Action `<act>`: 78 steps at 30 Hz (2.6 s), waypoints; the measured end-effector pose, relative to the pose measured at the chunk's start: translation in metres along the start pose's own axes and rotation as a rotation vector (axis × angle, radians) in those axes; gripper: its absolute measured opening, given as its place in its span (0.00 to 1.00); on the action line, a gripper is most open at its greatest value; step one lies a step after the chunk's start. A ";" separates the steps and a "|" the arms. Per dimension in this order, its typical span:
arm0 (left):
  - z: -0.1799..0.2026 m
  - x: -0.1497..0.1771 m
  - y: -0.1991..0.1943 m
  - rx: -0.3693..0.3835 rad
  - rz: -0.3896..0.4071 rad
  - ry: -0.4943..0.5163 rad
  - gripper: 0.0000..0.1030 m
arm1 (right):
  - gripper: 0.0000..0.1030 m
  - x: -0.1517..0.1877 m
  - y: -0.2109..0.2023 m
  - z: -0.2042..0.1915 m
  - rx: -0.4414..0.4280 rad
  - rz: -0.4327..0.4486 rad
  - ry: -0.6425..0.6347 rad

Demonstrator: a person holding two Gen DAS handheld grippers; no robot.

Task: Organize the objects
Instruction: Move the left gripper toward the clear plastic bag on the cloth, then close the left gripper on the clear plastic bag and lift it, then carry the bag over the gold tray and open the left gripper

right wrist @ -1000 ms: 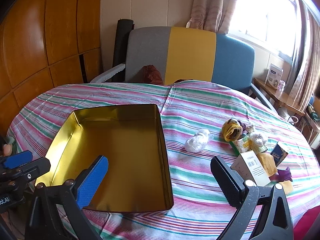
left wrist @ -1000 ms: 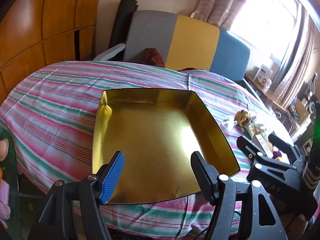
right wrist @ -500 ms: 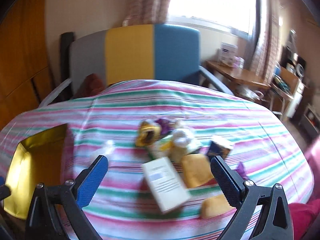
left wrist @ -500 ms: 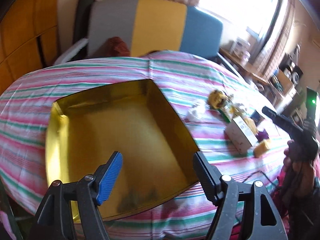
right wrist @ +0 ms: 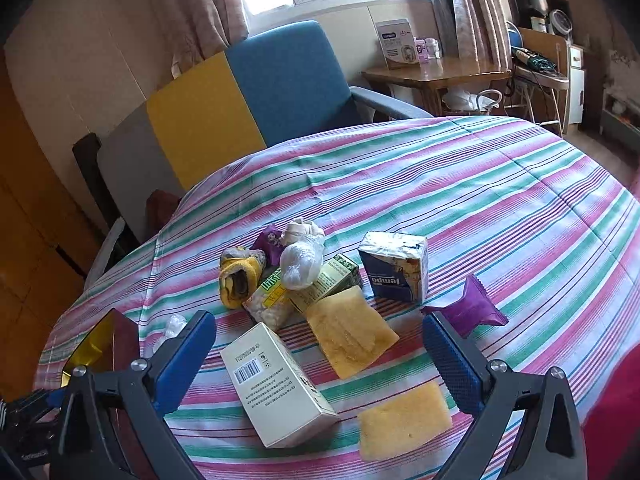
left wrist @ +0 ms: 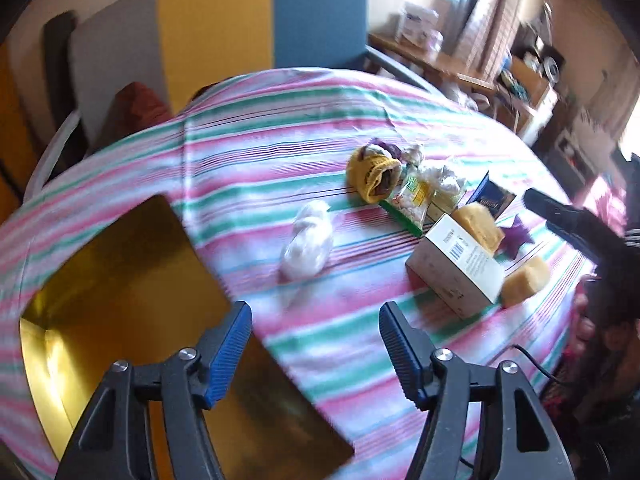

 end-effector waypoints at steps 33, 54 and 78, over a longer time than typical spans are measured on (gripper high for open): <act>0.016 0.003 0.014 0.061 0.026 -0.009 0.32 | 1.00 0.032 0.037 -0.041 -0.049 -0.181 -0.228; -0.071 0.067 -0.052 -0.098 0.126 -0.149 0.32 | 0.68 0.075 0.068 -0.060 0.061 -0.313 -0.487; -0.293 0.097 -0.014 -0.254 -0.012 -0.573 0.32 | 0.49 0.083 0.065 -0.070 0.041 -0.316 -0.555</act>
Point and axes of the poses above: each gripper's, at about its wrist camera, not at the fingertips, and y roughly the way its jaws point, z to its right, x to its underside, the point moved 8 cm from there along y, roughly the way its jaws point, and after that the axes turned 3 degrees about -y, right-handed, at the moved point
